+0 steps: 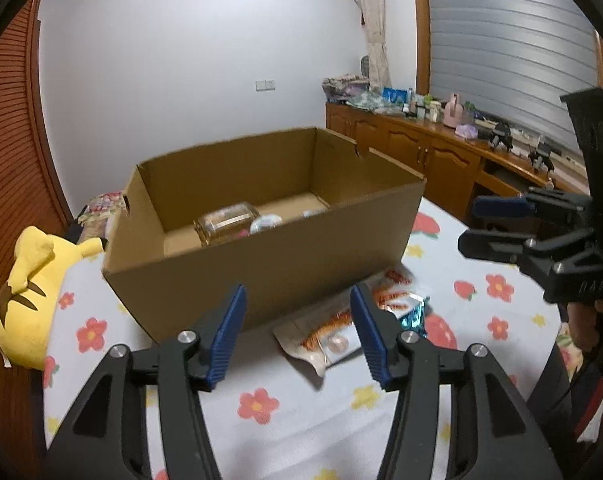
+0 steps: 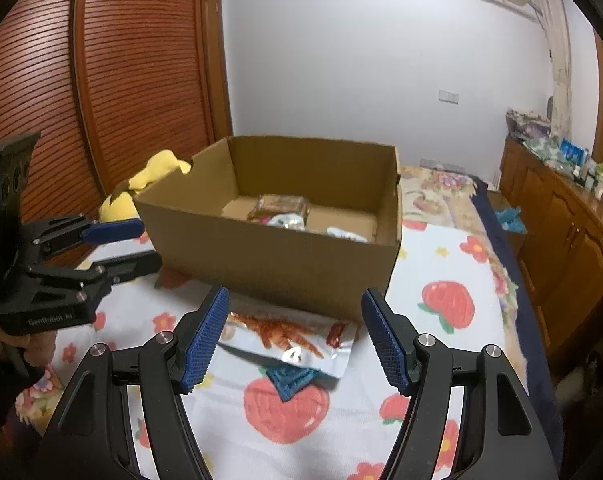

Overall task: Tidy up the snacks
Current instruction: 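Grasp the blue foil candy with the right tool while the left tool moves to the chicken-feet pouch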

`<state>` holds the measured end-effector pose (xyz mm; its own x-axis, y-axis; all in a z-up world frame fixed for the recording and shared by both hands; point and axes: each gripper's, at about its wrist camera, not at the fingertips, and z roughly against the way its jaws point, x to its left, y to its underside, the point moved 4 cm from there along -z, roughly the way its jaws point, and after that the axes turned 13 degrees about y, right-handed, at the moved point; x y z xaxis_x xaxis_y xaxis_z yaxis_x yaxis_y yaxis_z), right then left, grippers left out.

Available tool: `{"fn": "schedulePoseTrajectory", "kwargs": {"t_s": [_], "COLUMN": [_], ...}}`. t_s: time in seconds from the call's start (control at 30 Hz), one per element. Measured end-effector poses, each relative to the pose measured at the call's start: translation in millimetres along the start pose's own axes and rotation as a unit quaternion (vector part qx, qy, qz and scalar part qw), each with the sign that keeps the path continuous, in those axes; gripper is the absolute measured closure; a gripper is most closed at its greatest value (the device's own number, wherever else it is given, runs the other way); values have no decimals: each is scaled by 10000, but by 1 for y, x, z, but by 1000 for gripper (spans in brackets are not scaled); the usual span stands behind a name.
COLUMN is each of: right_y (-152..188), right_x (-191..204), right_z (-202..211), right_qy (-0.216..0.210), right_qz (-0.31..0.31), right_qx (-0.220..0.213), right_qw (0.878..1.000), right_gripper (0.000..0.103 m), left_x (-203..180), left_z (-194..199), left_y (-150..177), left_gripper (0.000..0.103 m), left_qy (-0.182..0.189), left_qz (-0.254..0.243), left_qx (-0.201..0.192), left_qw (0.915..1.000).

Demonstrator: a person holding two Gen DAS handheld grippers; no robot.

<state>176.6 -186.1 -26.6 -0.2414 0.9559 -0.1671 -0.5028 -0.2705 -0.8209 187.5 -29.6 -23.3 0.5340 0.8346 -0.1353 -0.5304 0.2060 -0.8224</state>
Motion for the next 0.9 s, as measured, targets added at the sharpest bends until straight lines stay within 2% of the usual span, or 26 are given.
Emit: {"fn": "schedulePoseTrajectory", "kwargs": {"t_s": [0.23,0.5,0.77,0.9], "right_y": [25,62,75,76], "right_x": [-2,4,8,7], "right_z": [-12,-45,-66,-71], "right_qy": [-7,-88,-57,104], "right_qz": [-23,-106,-240,-282], "right_qx": [262,778,1077,1112], "right_qw": [9997,9969,9939,9933], "right_gripper": [32,34,34,34], "left_x": [3,7,7,6], "left_z": [-20,-27,-28,-28], "left_y": [27,42,46,47], "left_gripper": [43,43,43,43], "left_qy": [47,37,74,103], "left_qz": [114,202,222,253], "left_qx": [292,436,448,439], "left_qw": [9995,9988,9987,9987]}}
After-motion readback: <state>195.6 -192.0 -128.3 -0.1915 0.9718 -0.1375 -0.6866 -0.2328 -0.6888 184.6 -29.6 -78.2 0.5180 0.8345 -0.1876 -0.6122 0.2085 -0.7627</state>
